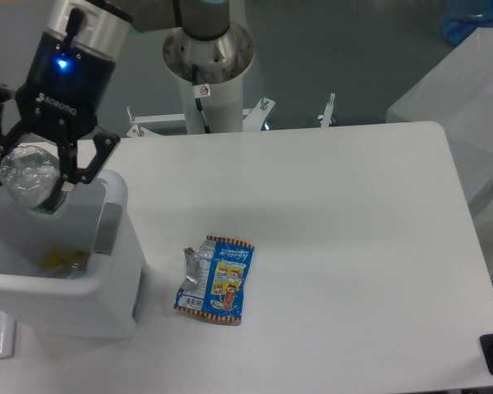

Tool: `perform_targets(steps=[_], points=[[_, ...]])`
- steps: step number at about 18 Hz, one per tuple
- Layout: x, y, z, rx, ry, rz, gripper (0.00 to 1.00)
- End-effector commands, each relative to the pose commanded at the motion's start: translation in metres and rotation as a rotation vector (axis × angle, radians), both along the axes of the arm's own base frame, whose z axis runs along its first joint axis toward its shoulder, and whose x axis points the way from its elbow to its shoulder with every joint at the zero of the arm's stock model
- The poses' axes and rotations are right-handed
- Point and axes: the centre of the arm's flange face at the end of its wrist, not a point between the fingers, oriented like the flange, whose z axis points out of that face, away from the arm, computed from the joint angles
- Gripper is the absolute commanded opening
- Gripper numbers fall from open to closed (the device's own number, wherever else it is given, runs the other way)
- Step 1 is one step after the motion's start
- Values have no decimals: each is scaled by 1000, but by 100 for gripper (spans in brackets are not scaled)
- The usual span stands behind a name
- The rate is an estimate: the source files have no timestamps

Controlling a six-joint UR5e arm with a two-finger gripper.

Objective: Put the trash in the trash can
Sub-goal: 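Carry the bottle over the white bin and open the gripper, then move the empty gripper back over the snack wrapper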

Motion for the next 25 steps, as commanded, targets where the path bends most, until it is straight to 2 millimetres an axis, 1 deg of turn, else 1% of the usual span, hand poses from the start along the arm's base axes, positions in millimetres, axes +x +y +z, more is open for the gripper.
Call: perform_targets(steps=[4,5,7,8,9,11,13,15,16,18,20,22,23,25], points=[[2,-2,-18,-29,-19,-1,92],[2,-3,-20,-33,-23,3,94],[1,-3,-14,-25,-17,6,96],[-7,-5,-14,-25,-18,20,99],[-22,-9,-15,-26,-18,47,99],[-70,-30,-15,-27,-21,138,99],[-102,-44,-27,-47,-39,199,99],[-136,-64,-54,-91,-62,269,100],[-146,-72,-66,-109,-76,289,99],[-158,-86,-96,-169,-78,329,99],[-172,-103,-125,-250,-21,353,99],[-176,-105,-149,-304,22,311,99],[-178,-104,-171,-347,31,290,99],[-179,-101,-199,-405,64,234,99]])
